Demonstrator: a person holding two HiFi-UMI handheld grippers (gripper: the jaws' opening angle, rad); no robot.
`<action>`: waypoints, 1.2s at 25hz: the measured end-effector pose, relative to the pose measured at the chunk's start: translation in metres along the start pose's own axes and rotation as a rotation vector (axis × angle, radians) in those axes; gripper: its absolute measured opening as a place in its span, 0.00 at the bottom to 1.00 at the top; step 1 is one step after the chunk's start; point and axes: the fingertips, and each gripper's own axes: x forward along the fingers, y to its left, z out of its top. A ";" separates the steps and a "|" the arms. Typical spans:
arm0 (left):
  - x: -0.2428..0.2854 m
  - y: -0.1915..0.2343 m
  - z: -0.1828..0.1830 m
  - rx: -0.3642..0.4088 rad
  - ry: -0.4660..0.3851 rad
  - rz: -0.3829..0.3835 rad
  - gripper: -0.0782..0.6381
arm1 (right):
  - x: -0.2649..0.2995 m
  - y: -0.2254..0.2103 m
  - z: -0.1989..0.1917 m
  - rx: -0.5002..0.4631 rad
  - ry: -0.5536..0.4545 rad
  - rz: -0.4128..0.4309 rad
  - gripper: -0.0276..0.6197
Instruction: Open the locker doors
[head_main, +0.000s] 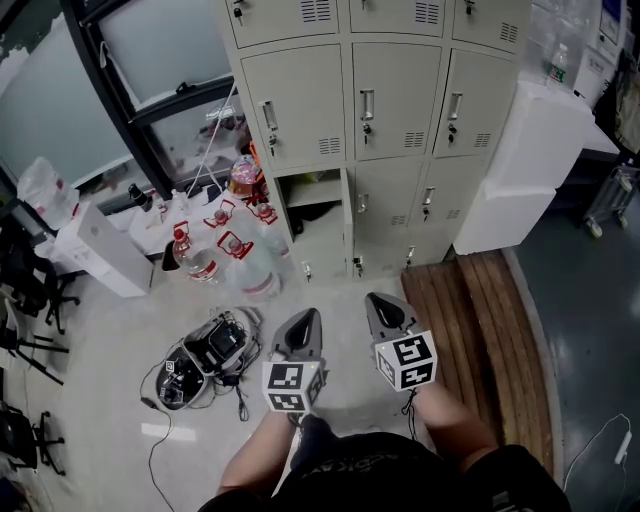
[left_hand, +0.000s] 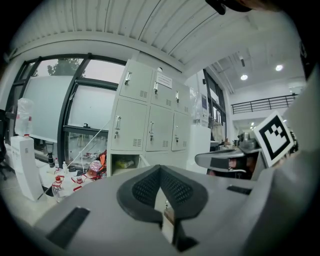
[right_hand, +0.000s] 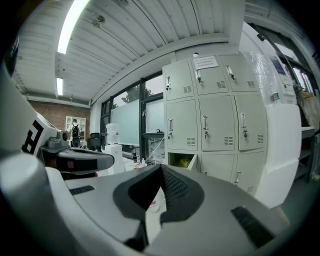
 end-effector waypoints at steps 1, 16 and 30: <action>-0.003 -0.001 0.000 0.000 -0.001 0.001 0.11 | -0.002 0.002 0.000 0.000 -0.001 0.000 0.04; -0.028 -0.003 0.002 -0.001 -0.018 -0.012 0.11 | -0.016 0.023 0.004 0.000 -0.017 0.002 0.04; -0.030 -0.003 0.004 -0.002 -0.024 -0.012 0.11 | -0.019 0.022 0.008 0.001 -0.027 -0.007 0.04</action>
